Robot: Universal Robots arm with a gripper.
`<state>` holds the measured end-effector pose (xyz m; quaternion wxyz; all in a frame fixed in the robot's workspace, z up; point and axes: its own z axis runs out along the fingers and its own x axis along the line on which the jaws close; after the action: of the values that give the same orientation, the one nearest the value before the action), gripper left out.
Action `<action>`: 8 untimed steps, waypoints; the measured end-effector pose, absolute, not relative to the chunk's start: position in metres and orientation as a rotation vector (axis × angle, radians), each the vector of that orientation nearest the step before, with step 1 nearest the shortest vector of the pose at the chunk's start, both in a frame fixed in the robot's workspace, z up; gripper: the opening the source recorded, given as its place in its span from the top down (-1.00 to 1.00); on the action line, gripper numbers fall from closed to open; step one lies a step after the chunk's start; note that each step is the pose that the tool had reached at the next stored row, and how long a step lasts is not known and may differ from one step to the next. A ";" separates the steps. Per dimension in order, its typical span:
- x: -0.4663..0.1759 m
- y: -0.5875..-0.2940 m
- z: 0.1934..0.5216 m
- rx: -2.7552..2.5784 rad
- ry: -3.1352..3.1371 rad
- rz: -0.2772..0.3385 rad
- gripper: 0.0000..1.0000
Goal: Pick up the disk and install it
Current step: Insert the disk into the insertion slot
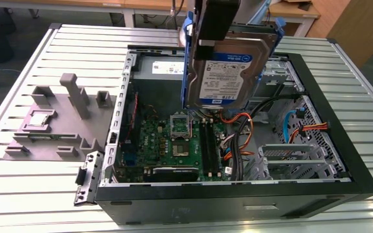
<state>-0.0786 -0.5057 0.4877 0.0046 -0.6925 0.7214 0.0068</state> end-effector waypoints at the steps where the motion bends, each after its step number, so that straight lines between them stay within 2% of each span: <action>1: -0.079 -0.508 0.488 -2.169 2.260 0.021 0.26; 8: -0.079 -0.530 0.487 -2.169 2.260 0.021 0.26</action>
<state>-0.0786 -0.5297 0.4870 0.0046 -0.6925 0.7214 0.0068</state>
